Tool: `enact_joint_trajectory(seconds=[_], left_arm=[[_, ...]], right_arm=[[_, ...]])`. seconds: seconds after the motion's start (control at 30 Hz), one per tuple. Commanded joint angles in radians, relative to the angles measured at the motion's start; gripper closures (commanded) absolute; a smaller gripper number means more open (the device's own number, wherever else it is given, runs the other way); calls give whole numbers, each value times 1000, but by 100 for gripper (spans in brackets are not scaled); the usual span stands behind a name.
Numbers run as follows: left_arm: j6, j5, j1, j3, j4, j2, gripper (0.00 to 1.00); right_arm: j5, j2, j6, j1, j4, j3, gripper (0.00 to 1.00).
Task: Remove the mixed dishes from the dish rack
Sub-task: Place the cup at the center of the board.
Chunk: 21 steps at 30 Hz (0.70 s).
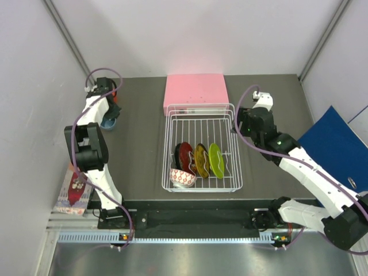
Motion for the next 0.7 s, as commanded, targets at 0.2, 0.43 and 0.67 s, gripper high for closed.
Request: enact_joint_trajectory(seconds=[0.2,0.43,0.67], left_arm=[[-77,67,2,64,-150,-51,100],[-95,113,4,391,-466,106,100],[-112,216,16,237,-365,91,100]], right_arm=[[-20,2,11,10,40,14,25],[-50,20,15,19,53,23,26],[-30,-1,9,22,43,6,26]])
